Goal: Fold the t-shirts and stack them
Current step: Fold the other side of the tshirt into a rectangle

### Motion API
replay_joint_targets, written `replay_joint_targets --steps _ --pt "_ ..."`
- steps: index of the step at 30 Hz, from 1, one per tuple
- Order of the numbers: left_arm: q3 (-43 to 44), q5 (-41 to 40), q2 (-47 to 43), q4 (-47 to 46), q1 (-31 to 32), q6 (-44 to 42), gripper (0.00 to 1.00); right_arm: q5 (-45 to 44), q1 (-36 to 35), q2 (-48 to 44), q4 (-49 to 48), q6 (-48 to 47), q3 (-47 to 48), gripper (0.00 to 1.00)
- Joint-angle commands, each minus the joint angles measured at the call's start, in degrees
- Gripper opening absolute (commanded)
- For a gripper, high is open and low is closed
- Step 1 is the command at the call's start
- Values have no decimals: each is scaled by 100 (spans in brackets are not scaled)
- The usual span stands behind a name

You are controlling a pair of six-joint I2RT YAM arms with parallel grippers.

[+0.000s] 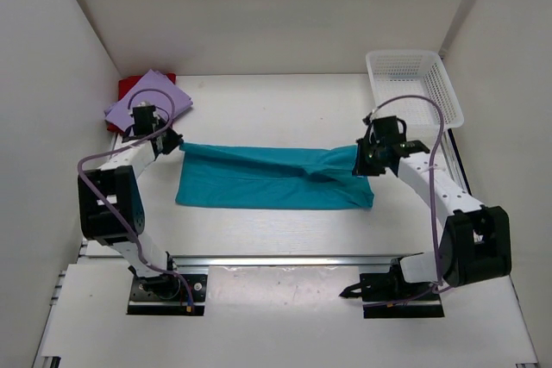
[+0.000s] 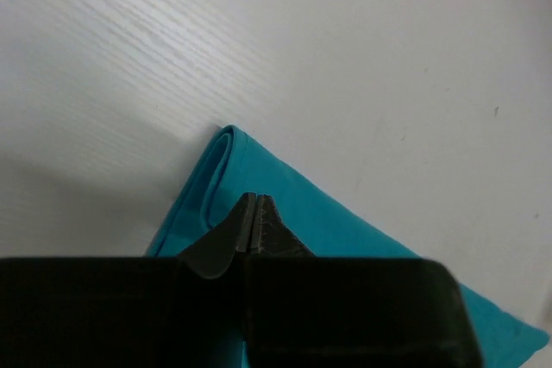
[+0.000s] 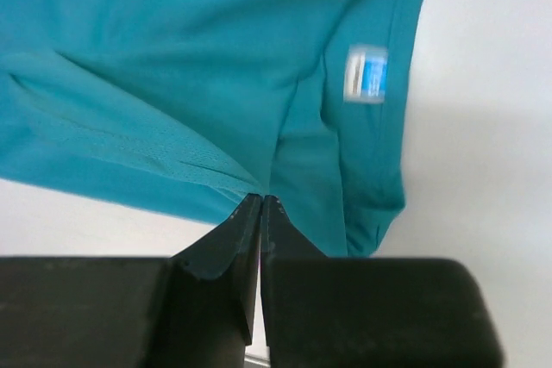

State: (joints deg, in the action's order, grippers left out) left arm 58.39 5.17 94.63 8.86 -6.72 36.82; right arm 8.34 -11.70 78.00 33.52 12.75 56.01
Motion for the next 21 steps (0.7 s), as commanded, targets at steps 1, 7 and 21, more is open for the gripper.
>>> replay_joint_targets --steps 1,7,21 --pt "-283 212 47 20 -127 -17 12 -183 -121 -267 -450 280 -694 1" --pt "-600 406 -321 -174 -434 290 30 -420 -490 -540 -618 509 -1249 3" --pt "-1558 310 -1220 -1359 960 1011 39 -553 -1088 -331 -959 491 -635 1"
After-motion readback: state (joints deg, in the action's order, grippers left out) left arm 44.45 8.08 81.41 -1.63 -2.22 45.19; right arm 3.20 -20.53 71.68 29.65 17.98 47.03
